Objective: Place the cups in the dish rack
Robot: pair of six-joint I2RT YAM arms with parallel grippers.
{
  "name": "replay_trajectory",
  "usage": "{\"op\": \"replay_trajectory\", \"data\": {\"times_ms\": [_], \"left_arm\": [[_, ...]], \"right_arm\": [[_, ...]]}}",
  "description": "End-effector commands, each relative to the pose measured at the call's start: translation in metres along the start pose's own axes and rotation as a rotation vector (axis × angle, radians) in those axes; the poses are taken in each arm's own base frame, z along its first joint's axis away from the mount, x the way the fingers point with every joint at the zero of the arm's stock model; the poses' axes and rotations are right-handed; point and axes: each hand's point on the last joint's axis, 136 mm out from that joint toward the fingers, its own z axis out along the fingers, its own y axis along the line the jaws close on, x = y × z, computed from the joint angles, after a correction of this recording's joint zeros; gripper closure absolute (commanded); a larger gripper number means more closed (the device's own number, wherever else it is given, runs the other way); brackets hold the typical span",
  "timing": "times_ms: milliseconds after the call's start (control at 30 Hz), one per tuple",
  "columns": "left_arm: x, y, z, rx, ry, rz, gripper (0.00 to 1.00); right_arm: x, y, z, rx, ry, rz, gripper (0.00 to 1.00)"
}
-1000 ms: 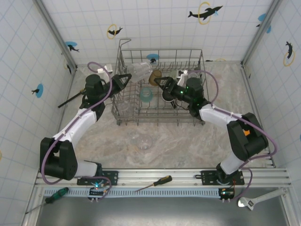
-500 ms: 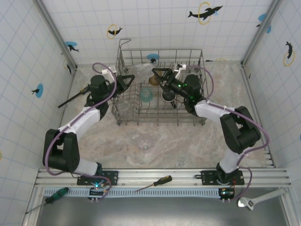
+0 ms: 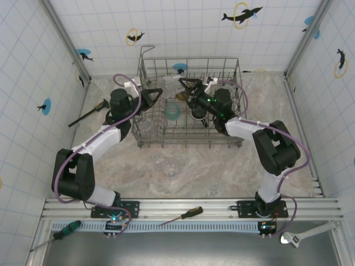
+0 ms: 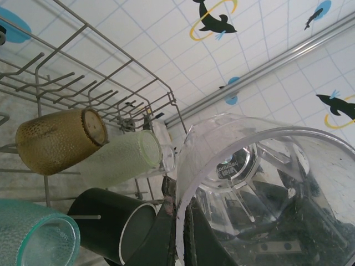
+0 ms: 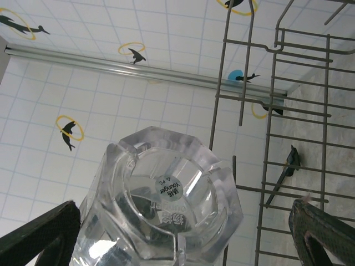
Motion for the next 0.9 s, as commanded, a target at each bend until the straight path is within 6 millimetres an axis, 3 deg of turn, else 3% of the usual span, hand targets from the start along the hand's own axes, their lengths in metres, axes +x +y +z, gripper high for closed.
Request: {"op": "replay_trajectory", "data": {"times_ms": [0, 167, 400, 733, 867], "left_arm": [[-0.001, -0.014, 0.003, 0.061, -0.006, 0.023, 1.0], [0.002, -0.013, 0.005, 0.063, 0.0, 0.018, 1.0], [0.003, -0.015, 0.006, 0.067, 0.003, 0.009, 1.0], [0.005, -0.011, 0.008, 0.052, 0.013, 0.003, 1.0], [0.003, -0.011, 0.009, 0.049, 0.011, 0.001, 0.92]], "right_arm": [[-0.007, 0.03, 0.01, -0.096, -0.036, -0.007, 0.0], [-0.012, 0.029, 0.011, -0.104, -0.07, 0.015, 0.0], [-0.009, 0.02, 0.02, -0.11, -0.054, 0.105, 0.11], [-0.007, 0.026, 0.027, -0.15, -0.032, 0.11, 0.4], [-0.007, 0.029, 0.025, -0.155, -0.034, 0.096, 0.46]]}}
